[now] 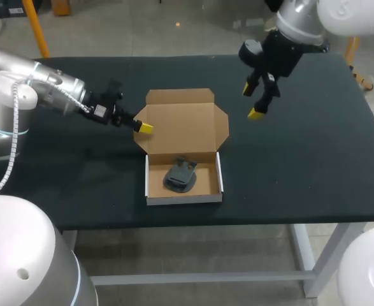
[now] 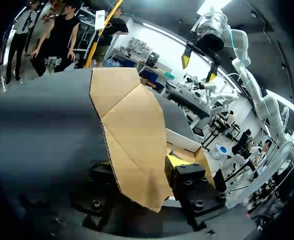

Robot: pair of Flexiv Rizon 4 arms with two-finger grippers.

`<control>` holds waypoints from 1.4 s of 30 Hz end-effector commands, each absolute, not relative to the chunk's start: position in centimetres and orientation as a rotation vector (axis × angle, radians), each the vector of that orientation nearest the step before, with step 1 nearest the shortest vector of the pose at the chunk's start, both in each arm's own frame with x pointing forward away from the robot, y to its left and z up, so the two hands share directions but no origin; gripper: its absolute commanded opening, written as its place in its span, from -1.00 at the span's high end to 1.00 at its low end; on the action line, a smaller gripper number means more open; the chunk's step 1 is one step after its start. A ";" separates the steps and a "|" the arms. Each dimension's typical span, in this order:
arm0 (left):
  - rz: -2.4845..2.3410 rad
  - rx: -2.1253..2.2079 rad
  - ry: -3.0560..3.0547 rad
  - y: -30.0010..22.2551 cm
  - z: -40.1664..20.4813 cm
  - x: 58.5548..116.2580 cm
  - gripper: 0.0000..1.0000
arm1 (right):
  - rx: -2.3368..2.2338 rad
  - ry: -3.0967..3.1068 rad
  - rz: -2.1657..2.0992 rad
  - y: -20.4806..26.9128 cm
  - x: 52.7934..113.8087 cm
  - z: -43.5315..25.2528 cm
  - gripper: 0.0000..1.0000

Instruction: Assemble the packaging by folding the flat box into shape, placing the metal phone stand inside, and closing the box properly

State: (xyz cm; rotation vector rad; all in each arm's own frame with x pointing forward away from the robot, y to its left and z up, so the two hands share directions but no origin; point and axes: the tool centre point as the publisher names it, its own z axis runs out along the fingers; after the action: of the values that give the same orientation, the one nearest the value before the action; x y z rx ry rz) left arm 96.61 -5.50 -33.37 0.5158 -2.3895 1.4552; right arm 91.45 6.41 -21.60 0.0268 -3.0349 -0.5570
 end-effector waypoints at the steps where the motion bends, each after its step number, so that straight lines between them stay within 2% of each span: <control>1: 1.476 0.495 -2.391 -5.5 -33.3 96.3 0.05 | 0.031 -3.033 -0.545 6.6 91.5 -21.3 -1.00; 12: 1.547 0.431 -2.379 -6.1 -32.8 95.6 0.33 | 0.048 -3.038 -0.537 7.1 91.3 -21.2 -1.00; 30: 1.594 0.384 -2.372 -7.0 -32.1 95.0 0.46 | 0.057 -3.040 -0.516 7.6 91.2 -21.2 -1.00; 37: 1.609 0.375 -2.369 -7.0 -32.0 94.9 0.59 | 0.057 -3.041 -0.510 7.7 91.1 -21.1 -1.00; 42: 1.623 0.369 -2.361 -7.2 -31.8 94.9 0.59 | 0.063 -3.041 -0.504 7.8 91.1 -21.0 -1.00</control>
State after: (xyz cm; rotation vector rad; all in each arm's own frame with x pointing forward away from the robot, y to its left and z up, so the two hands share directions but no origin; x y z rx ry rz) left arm 94.93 -7.20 -31.79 0.3693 -2.3620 1.6189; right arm 91.04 7.66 -21.20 0.0619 -3.0436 -0.5146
